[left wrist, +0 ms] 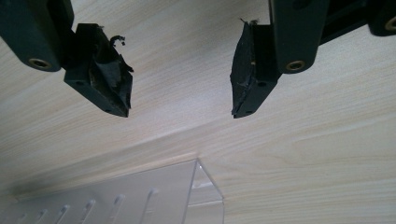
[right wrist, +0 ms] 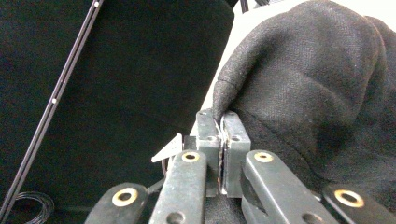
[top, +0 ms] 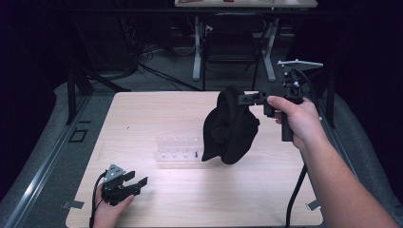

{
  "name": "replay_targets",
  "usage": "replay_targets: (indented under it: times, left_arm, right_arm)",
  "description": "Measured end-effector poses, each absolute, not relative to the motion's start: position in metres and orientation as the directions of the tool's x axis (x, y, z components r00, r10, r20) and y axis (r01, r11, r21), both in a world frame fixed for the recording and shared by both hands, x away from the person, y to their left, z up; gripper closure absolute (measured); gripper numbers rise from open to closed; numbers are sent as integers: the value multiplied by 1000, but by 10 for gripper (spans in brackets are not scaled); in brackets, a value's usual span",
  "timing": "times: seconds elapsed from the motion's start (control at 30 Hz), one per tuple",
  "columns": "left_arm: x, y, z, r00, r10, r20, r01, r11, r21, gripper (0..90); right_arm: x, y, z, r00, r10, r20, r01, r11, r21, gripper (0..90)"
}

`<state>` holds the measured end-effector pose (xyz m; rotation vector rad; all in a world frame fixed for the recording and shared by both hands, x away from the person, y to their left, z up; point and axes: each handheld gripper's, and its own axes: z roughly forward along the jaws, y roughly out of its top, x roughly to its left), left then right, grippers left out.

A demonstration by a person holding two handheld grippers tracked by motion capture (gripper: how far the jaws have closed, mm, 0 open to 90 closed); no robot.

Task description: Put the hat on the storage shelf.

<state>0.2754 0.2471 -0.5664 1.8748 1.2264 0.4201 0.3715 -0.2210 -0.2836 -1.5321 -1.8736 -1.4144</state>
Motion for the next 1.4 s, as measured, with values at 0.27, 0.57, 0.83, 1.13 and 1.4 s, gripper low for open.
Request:
replay_targets:
  times: [0.27,0.57,0.83,1.13,1.4]
  left_arm:
    - [276,247,-566,466,870,-159,589,-171,790,388]
    - [276,247,-566,467,870,-159,591,-173,788,388]
    - [276,247,-566,467,869,-161,589,-170,790,387]
    - [276,247,-566,468,869,-162,589,-170,790,387]
    - [276,246,-566,470,869,-156,586,-175,791,387]
  right_arm:
    - [380,-216,-289,-356,538,764,880,-83,468,886]
    - [388,-205,-295,-355,531,769,881,-84,465,886]
    - [393,-196,-301,-353,527,773,886,-78,458,886]
    - [398,-189,-306,-346,537,770,891,-71,449,886]
    - [398,-190,-307,-344,547,763,889,-70,452,885]
